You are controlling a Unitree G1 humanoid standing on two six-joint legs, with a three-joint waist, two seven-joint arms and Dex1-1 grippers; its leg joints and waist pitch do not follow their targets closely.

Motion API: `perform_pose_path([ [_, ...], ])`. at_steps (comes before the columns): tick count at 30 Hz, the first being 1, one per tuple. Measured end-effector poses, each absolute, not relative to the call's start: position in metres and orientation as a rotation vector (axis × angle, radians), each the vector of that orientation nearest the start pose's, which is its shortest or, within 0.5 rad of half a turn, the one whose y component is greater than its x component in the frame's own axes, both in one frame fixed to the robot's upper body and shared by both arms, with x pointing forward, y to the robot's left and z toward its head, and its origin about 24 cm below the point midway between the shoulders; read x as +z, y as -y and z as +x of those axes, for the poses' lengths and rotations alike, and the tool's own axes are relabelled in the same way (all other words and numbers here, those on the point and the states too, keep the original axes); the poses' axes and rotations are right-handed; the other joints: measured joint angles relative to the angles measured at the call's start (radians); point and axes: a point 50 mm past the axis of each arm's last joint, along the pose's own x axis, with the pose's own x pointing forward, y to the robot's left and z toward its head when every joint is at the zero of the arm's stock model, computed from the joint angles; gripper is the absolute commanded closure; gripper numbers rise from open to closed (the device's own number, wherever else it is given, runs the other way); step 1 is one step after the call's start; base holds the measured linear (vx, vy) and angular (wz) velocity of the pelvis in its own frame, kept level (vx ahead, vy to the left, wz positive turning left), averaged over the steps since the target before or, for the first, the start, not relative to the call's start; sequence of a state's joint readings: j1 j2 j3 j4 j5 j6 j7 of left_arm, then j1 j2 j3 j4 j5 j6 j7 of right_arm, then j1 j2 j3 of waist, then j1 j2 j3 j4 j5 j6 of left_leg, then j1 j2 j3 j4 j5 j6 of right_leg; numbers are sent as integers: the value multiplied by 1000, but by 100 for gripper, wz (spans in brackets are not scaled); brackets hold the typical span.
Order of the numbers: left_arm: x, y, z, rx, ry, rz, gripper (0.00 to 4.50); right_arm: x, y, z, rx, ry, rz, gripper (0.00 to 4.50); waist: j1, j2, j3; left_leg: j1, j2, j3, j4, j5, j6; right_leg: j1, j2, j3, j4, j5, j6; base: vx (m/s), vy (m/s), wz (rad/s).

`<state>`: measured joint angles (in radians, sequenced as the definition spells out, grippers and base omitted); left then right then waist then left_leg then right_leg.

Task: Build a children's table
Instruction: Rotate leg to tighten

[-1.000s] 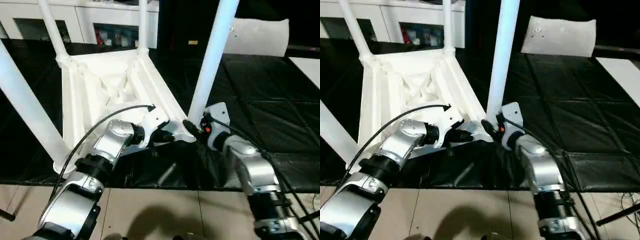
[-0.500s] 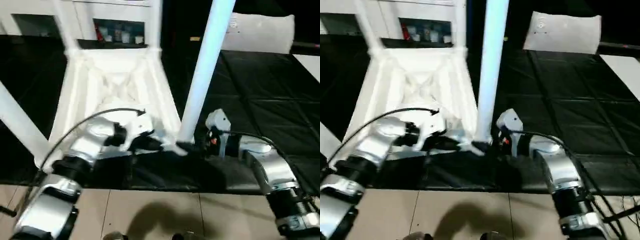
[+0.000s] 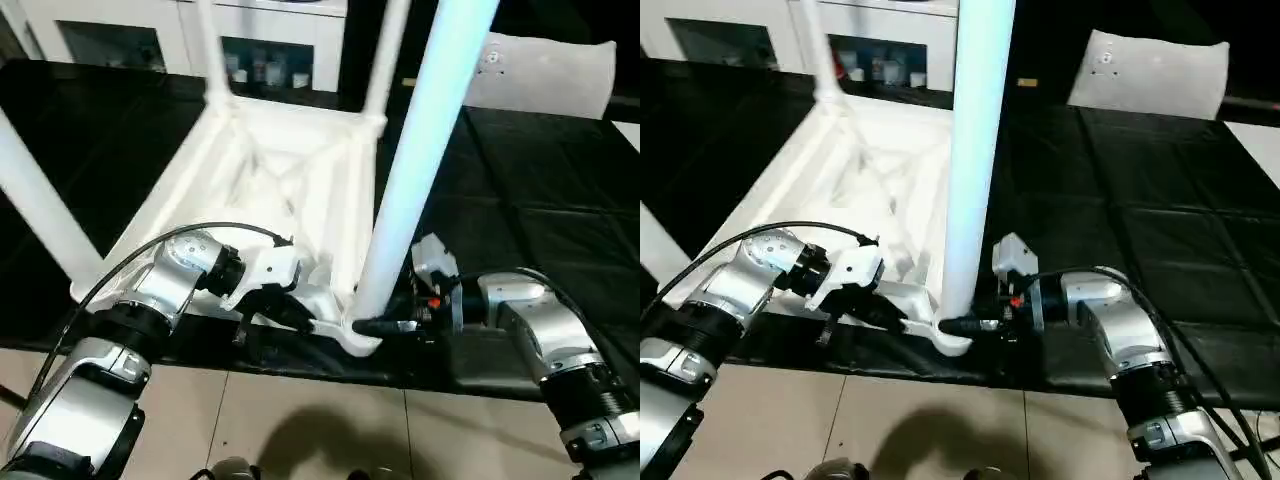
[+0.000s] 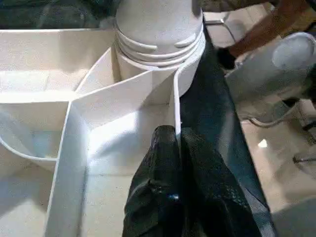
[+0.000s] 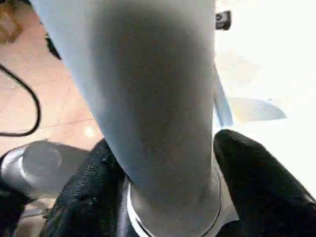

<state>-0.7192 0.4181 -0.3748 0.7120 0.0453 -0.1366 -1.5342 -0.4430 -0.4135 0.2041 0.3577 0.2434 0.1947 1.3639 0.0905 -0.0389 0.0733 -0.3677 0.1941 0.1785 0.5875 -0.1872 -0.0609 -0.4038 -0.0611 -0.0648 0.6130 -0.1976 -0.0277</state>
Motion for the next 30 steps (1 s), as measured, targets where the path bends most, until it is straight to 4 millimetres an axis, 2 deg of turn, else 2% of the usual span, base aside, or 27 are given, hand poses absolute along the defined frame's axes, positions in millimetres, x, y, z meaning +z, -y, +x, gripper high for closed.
perform_pose_path([
  [8,73,-134,319,-1729,-452,629,450,68,142,288,1514,-310,-118,237,0,0,0,0,0,0,1,0,0,0,0,0,1,0,0,0,0,0],
  [18,72,-134,319,-1722,-452,624,450,67,140,287,1509,-319,-119,245,3,0,0,1,1,0,3,0,0,1,0,0,3,0,0,0,0,0],
  [20,71,-132,322,-1668,-453,588,450,65,138,287,1446,-309,-91,246,4,0,0,2,1,0,3,0,-1,2,0,0,4,0,0,0,0,0],
  [23,70,-132,328,-1554,-465,540,450,61,135,292,1298,-306,-52,246,-4,0,0,5,1,0,3,-1,-7,4,-1,0,3,5,-3,0,0,0],
  [26,67,-127,333,-1452,-469,490,450,56,133,297,1131,-288,-19,247,-21,-1,0,11,1,0,3,0,-9,7,0,0,2,3,2,0,0,0],
  [27,64,-122,336,-1398,-467,460,450,54,132,300,1043,-284,7,248,-32,0,-1,13,0,0,2,0,-9,9,0,0,0,3,3,0,0,0],
  [30,59,-105,341,-1267,-446,394,450,51,131,309,811,-272,35,249,-47,0,-1,14,-1,0,2,0,-9,9,-1,1,-1,2,3,0,0,0],
])
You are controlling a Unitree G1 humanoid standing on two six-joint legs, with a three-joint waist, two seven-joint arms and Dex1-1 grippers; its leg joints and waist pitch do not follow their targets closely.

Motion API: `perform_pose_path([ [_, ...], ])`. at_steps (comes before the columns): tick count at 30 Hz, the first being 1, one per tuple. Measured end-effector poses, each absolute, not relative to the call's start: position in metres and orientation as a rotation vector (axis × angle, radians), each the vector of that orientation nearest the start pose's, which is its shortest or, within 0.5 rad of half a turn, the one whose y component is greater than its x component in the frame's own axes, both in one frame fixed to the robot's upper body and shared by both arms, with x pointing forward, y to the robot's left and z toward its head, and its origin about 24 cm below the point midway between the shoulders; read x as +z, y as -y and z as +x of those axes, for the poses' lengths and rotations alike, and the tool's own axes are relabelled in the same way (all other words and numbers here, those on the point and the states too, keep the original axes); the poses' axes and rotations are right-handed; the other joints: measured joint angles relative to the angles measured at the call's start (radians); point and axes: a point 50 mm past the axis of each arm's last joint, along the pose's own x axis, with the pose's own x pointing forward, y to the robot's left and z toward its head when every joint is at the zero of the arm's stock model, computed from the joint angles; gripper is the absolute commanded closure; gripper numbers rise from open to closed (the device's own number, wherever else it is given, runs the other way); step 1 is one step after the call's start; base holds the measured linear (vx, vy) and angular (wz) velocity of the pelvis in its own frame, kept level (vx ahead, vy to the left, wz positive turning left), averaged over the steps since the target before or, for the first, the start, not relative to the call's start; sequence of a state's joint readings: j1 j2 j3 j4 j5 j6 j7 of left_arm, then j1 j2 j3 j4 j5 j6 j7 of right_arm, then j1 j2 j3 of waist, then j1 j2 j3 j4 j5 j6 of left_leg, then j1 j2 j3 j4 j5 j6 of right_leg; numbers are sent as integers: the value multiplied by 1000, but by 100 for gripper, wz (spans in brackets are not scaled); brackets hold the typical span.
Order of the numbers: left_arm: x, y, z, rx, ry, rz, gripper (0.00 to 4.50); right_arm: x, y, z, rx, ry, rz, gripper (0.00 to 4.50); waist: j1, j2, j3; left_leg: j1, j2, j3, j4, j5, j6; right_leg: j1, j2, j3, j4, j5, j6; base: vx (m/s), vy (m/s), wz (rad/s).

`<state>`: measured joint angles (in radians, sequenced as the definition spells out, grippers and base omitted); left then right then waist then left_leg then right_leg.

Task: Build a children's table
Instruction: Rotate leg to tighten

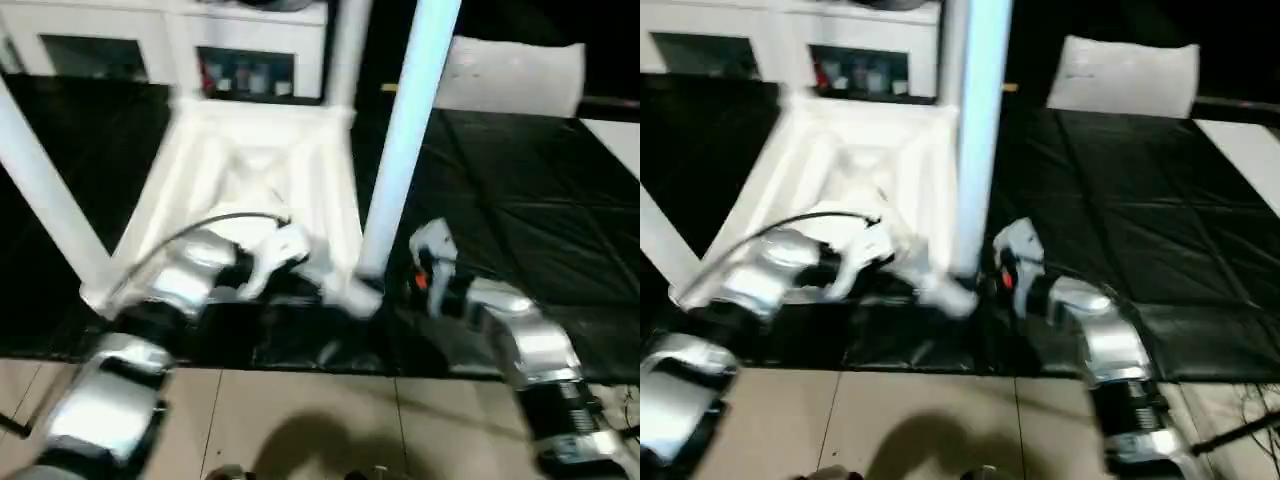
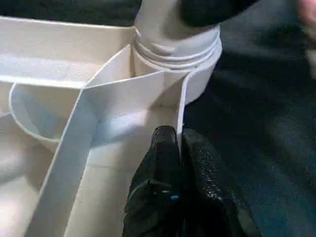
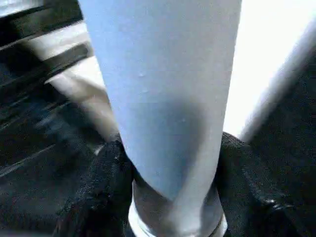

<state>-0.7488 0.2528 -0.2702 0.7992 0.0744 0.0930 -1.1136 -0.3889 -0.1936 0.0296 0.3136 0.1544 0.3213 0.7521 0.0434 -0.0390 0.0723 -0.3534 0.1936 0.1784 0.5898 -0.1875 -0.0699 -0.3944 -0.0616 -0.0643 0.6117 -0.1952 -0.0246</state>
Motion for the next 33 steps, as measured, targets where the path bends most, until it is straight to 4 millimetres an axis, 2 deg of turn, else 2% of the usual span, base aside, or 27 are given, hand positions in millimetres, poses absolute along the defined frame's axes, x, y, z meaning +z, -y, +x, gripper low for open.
perform_pose_path([
  [2,55,-94,343,-1202,-440,350,450,50,129,313,692,-270,46,250,-6,0,0,1,0,0,0,0,0,1,0,0,-1,0,0,0,0,0],
  [3,54,-87,344,-1153,-438,336,450,50,126,317,610,-270,45,250,-10,3,-2,1,-1,0,0,0,0,2,0,1,-1,0,0,0,0,0],
  [9,52,-67,346,-1053,-423,322,450,51,118,326,401,-268,68,251,-12,8,-5,2,-2,0,-2,0,0,3,-1,1,-2,-1,2,0,0,0],
  [10,53,-65,346,-1048,-422,323,450,51,118,326,388,-266,78,217,-12,8,-5,2,-2,0,-3,0,0,3,-1,1,-2,-1,2,0,0,0],
  [12,54,-64,346,-1046,-418,324,450,52,119,326,385,-261,80,217,-12,9,-5,2,-3,0,-3,0,0,3,-1,1,-2,-1,2,0,0,0],
  [14,54,-63,346,-1047,-416,325,450,53,119,326,385,-257,82,181,-12,9,-5,2,-3,0,-5,0,0,2,-1,1,-2,-1,2,0,0,0],
  [18,55,-63,345,-1058,-410,329,450,54,122,325,414,-247,78,148,-10,9,-5,1,-3,0,-8,0,0,1,-1,1,-2,-1,3,0,0,0],
  [21,58,-66,344,-1103,-395,351,450,55,132,319,518,-231,31,114,-8,9,-5,-4,-3,0,-11,0,0,-4,-1,1,-2,0,1,0,0,0],
  [28,62,-88,341,-1231,-361,417,450,59,142,311,759,-217,-50,56,-10,8,-4,-7,-1,0,-15,3,6,-10,2,0,-2,-2,0,0,0,0],
  [29,62,-92,340,-1244,-359,426,450,60,144,310,786,-217,-60,37,-9,8,-4,-7,-1,0,-15,3,6,-10,2,0,-2,-2,0,0,0,0],
  [33,63,-105,335,-1336,-356,469,450,65,144,305,924,-205,-81,31,-5,7,-3,-9,-1,-1,-14,3,6,-10,2,0,-2,-2,-1,0,0,0],
])
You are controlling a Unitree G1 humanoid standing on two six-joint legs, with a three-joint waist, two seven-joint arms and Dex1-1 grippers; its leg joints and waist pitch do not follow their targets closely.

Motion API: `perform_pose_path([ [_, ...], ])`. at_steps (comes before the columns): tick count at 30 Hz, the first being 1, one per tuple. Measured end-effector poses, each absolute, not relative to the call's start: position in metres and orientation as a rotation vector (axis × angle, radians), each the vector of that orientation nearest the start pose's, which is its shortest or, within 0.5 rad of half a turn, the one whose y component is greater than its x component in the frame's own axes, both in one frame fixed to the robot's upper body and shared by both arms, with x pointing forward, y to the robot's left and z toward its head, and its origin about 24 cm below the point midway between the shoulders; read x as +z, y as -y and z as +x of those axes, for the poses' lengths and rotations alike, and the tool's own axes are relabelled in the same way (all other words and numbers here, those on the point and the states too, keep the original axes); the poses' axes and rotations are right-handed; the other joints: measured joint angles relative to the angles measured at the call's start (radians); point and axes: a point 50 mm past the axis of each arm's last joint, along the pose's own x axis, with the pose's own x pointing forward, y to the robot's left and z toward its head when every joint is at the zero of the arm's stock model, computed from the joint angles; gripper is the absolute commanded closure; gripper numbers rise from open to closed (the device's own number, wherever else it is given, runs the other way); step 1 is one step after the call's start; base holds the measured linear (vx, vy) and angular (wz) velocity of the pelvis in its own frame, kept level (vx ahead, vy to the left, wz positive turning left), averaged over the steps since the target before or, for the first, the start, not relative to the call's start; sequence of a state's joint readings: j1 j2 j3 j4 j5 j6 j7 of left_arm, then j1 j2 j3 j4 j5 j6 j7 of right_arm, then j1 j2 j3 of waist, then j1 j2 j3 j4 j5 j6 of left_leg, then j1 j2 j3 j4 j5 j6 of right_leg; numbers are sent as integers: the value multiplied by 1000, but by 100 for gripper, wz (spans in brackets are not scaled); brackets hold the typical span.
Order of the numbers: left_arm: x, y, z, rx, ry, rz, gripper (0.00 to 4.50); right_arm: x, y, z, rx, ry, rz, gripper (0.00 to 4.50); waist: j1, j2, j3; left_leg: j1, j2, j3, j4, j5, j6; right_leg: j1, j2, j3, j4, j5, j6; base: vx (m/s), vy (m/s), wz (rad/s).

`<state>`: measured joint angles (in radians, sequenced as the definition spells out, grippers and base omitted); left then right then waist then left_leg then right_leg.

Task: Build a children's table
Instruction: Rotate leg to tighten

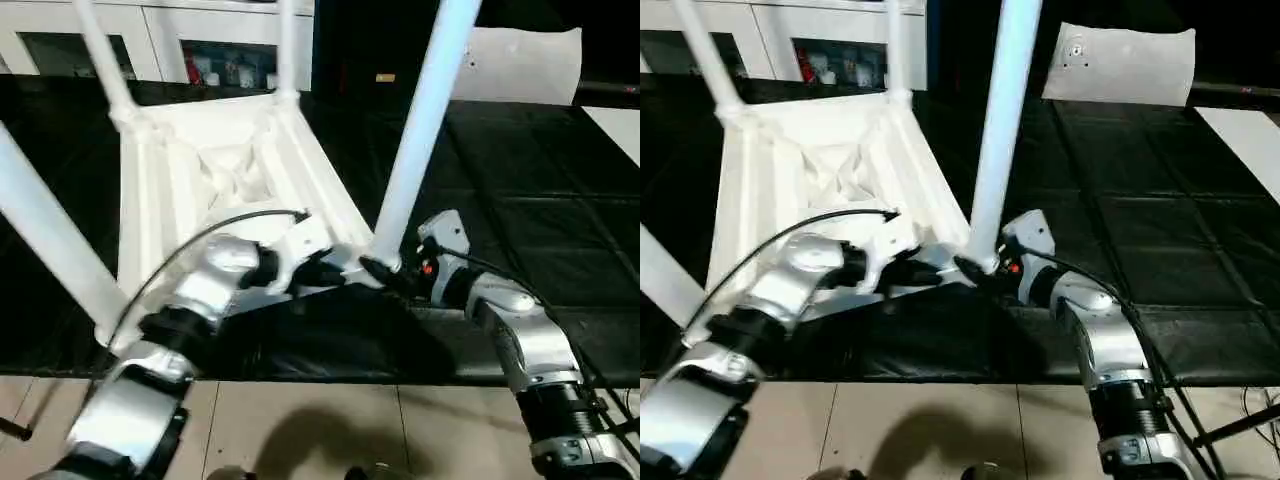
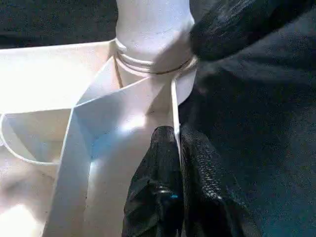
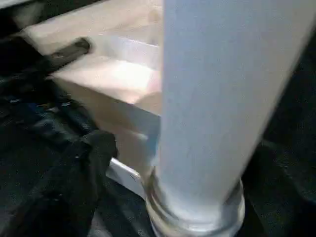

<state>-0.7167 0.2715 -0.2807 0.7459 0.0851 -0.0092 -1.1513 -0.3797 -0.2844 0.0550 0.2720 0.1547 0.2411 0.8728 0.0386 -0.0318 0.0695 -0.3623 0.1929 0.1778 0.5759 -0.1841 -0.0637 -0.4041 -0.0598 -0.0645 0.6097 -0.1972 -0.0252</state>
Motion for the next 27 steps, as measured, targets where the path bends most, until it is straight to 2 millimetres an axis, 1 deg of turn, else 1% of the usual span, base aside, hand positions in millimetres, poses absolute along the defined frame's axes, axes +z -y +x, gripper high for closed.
perform_pose_path([
  [3,65,-119,329,-1465,-376,486,450,72,149,295,1119,-215,-134,31,13,-2,1,-2,0,0,1,0,0,0,-1,0,-1,0,0,0,0,0],
  [4,66,-123,328,-1492,-383,490,450,72,150,293,1159,-223,-137,31,17,-3,2,-3,0,0,2,0,1,0,-1,0,-1,0,0,0,0,0],
  [5,66,-124,326,-1517,-388,494,450,72,151,292,1183,-230,-137,57,21,-3,2,-3,0,0,3,0,1,0,-1,0,-1,0,0,0,0,0],
  [8,67,-132,323,-1584,-412,514,450,69,149,286,1287,-259,-139,69,28,-3,2,-4,0,0,4,-1,1,0,-1,-1,0,0,0,0,0,0],
  [11,68,-137,319,-1654,-439,525,450,68,149,280,1387,-293,-136,107,33,-4,2,-4,0,0,5,-1,1,0,-1,-1,0,0,0,0,0,0],
  [13,68,-139,317,-1683,-445,527,450,68,151,278,1411,-301,-137,117,40,-4,2,-4,0,0,5,-1,1,0,-1,-1,0,0,0,0,0,0],
  [17,69,-139,315,-1730,-455,555,450,67,147,275,1478,-318,-133,162,50,-6,3,-3,1,0,6,-1,1,0,-1,-1,1,0,0,0,0,0],
  [18,70,-139,314,-1741,-455,566,450,67,146,276,1494,-321,-133,172,51,-7,4,-4,1,0,6,-1,1,0,-1,-1,2,0,0,0,0,0],
  [19,70,-139,314,-1746,-453,573,450,68,146,277,1500,-320,-134,172,51,-7,4,-4,1,0,7,-1,1,0,-1,-1,2,0,0,0,0,0],
  [21,70,-138,313,-1753,-451,579,450,71,145,279,1512,-315,-140,195,51,-8,5,-4,1,0,8,-1,1,0,-1,-1,2,0,0,0,0,0],
  [23,71,-138,313,-1753,-450,579,450,70,144,279,1526,-320,-137,207,51,-11,6,-4,1,0,9,-1,1,0,-1,-1,3,0,0,0,0,0],
  [24,71,-139,313,-1753,-449,578,450,70,143,279,1528,-320,-135,228,51,-12,7,-4,1,0,9,-1,1,0,-1,-1,3,0,0,0,0,0],
  [25,71,-139,313,-1753,-449,578,450,70,143,279,1529,-320,-134,228,51,-13,7,-4,1,0,9,-1,1,0,-1,-1,3,0,0,0,0,0],
  [26,71,-138,313,-1755,-449,579,450,70,143,279,1530,-320,-134,242,51,-13,7,-4,1,0,9,-1,1,0,-1,-1,3,0,0,0,0,0],
  [27,71,-138,314,-1755,-450,582,450,70,143,279,1530,-319,-135,242,51,-14,8,-4,1,0,9,-1,1,0,-1,-1,3,0,0,0,0,0],
])
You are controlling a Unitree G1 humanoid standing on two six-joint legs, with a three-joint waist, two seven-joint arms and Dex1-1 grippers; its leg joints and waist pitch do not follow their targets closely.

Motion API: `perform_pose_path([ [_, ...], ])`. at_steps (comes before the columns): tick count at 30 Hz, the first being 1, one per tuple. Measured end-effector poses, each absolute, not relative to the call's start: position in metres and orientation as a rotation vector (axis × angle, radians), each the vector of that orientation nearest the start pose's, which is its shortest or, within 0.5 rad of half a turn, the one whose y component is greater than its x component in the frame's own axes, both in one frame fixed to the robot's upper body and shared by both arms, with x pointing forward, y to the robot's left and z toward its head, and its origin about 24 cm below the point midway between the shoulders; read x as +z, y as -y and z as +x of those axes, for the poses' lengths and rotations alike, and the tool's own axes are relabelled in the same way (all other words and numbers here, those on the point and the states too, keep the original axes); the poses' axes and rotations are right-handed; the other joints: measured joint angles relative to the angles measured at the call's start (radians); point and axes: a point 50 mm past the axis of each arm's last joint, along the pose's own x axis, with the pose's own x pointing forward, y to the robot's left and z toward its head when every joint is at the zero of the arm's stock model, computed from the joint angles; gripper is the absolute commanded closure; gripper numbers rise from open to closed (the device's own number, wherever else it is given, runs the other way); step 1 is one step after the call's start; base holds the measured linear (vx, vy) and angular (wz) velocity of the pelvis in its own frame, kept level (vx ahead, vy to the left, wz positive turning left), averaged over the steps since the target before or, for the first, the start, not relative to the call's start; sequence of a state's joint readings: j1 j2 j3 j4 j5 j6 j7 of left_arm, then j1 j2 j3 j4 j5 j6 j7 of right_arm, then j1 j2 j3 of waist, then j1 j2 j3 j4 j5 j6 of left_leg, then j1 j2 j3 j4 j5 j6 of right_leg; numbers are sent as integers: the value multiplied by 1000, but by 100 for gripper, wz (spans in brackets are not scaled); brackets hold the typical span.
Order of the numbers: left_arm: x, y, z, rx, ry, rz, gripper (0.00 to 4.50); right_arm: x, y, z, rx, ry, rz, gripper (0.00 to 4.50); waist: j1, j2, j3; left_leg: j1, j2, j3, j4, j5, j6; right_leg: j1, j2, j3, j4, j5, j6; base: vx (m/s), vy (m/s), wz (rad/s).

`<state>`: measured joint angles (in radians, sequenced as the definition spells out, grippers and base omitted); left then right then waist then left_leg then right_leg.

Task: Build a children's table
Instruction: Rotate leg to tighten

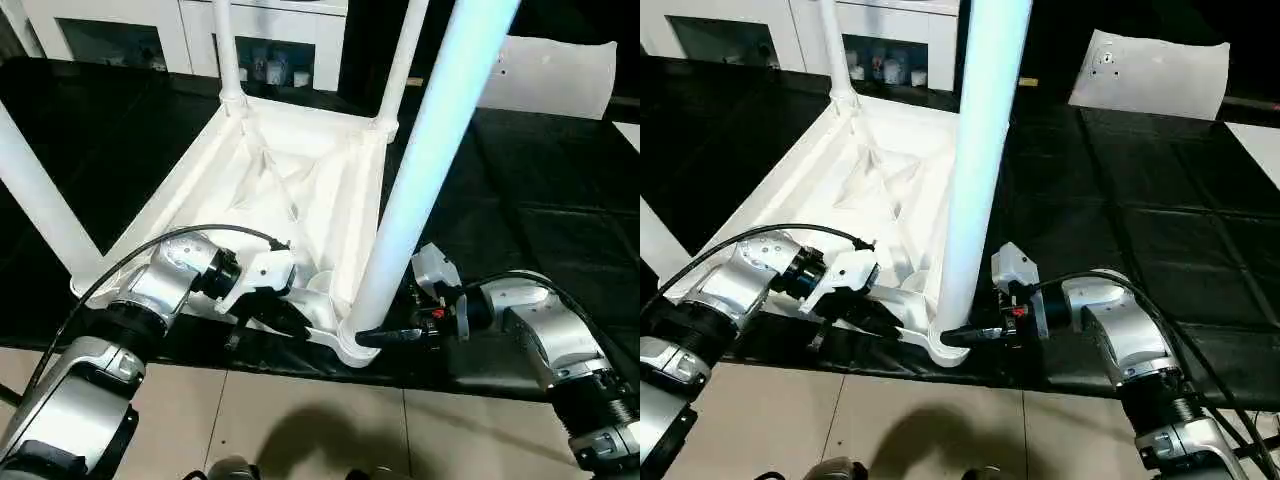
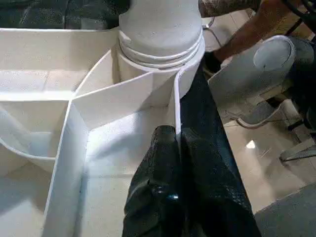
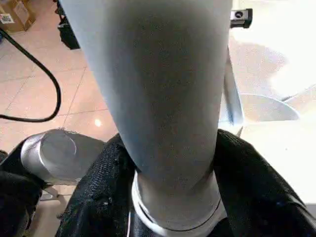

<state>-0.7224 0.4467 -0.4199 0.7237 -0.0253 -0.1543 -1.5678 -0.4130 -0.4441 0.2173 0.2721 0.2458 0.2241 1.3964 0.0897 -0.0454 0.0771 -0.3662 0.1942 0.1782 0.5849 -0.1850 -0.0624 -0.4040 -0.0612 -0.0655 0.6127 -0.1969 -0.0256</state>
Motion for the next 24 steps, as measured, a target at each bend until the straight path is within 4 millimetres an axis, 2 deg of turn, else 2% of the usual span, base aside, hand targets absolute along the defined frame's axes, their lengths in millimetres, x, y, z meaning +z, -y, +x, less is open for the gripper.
perform_pose_path([
  [8,71,-136,313,-1774,-454,569,450,69,142,275,1526,-318,-116,253,1,0,0,0,0,0,0,0,0,0,0,0,0,0,0,0,0,0],
  [11,70,-134,314,-1747,-456,552,450,65,139,272,1476,-309,-72,254,3,0,0,1,0,0,0,0,0,1,0,0,0,0,0,0,0,0],
  [14,67,-132,324,-1574,-455,518,450,56,138,277,1239,-285,12,254,-5,0,0,11,0,1,0,-3,-7,8,-1,1,0,2,-3,-20,0,-2],
  [16,63,-124,330,-1466,-450,483,450,54,138,284,1074,-278,27,254,-20,0,0,17,-1,1,1,-3,-7,13,-1,1,-2,-1,3,-57,5,-6],
  [18,58,-111,334,-1373,-440,424,450,51,138,291,905,-272,53,254,-42,-2,1,18,-2,0,0,-3,-7,15,-1,0,-6,-2,4,-60,15,-5],
  [20,55,-98,338,-1289,-432,380,450,49,137,298,755,-263,71,254,-57,-1,1,17,-2,-2,0,-3,-7,15,-1,-1,-11,-2,4,-25,10,-4],
  [24,54,-80,345,-1126,-428,334,450,49,123,314,505,-253,95,255,-70,6,2,17,-4,-4,-5,-3,-7,14,-1,-2,-24,-2,4,0,0,0],
])
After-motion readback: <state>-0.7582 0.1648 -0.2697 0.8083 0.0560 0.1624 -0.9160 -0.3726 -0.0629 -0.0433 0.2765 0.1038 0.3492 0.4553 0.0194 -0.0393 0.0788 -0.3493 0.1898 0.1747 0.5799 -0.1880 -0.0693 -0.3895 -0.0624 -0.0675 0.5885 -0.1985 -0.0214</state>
